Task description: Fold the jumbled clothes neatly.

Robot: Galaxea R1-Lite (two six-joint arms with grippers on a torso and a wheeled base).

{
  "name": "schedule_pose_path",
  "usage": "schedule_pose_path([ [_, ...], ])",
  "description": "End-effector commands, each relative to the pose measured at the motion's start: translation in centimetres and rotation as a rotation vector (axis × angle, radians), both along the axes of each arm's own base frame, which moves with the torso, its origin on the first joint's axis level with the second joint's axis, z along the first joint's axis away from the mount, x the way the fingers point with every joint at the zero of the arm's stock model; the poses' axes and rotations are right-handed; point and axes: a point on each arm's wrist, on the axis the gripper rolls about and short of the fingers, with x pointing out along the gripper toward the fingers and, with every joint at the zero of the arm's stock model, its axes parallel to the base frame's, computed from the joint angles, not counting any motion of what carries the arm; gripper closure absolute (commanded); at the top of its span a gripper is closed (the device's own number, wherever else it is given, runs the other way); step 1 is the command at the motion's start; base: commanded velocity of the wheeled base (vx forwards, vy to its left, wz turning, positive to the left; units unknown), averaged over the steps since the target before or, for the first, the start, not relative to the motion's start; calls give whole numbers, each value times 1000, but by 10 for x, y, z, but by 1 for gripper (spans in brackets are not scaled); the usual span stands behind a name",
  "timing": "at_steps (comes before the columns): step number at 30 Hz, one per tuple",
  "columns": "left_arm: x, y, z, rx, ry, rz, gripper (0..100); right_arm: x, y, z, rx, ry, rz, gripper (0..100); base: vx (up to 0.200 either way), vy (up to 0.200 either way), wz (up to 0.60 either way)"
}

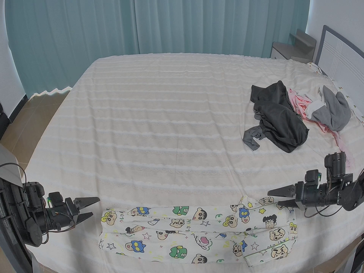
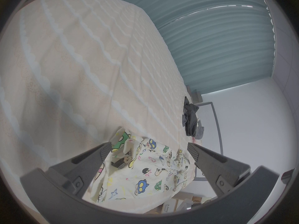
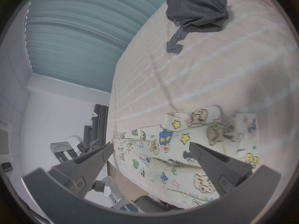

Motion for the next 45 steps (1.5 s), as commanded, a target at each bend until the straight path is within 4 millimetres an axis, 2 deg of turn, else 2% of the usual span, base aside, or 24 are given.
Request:
schedule_pose_path([
  [1, -4, 3, 9, -39, -10, 14, 0, 23, 43, -10, -24, 46, 53, 0, 0, 0, 0],
  [5, -4, 4, 7, -45, 2, 17, 0, 26, 49, -34, -49, 124, 73, 0, 0, 0, 0],
  [6, -4, 4, 7, -45, 2, 17, 0, 26, 49, -34, -49, 124, 73, 0, 0, 0, 0],
  [11, -4, 4, 5, -47, 10, 18, 0, 25, 46, -61, -142, 191, 42, 0, 0, 0, 0],
  [23, -4, 4, 4, -48, 17, 19, 0, 8, 42, -70, -177, 236, 65, 0, 0, 0, 0],
  [29, -4, 4, 3, -49, 20, 18, 0, 4, 41, -58, -167, 196, 65, 0, 0, 0, 0],
  [30, -4, 4, 3, -50, 21, 18, 0, 2, 41, -46, -155, 158, 64, 0, 0, 0, 0],
  [32, -4, 4, 3, -50, 21, 18, 0, 2, 41, -46, -155, 158, 64, 0, 0, 0, 0],
  [33, -4, 4, 3, -49, 22, 19, 0, -1, 41, -22, -131, 69, 56, 0, 0, 0, 0],
  [37, -4, 4, 3, -49, 22, 19, 0, 2, 43, 4, -116, -45, 49, 0, 0, 0, 0],
  [38, -4, 4, 3, -49, 22, 19, 0, 3, 43, 5, -115, -49, 49, 0, 0, 0, 0],
  [39, -4, 4, 3, -49, 22, 19, 0, 9, 45, 17, -107, -96, 47, 0, 0, 0, 0],
  [40, -4, 4, 3, -49, 22, 19, 0, 9, 45, 17, -107, -96, 47, 0, 0, 0, 0],
  [42, -4, 4, 2, -49, 23, 19, 0, 23, 48, 32, -111, -121, 36, 0, 0, 0, 0],
  [45, -4, 4, 2, -49, 22, 19, 0, 43, 61, 33, -170, -69, 36, 0, 0, 0, 0],
])
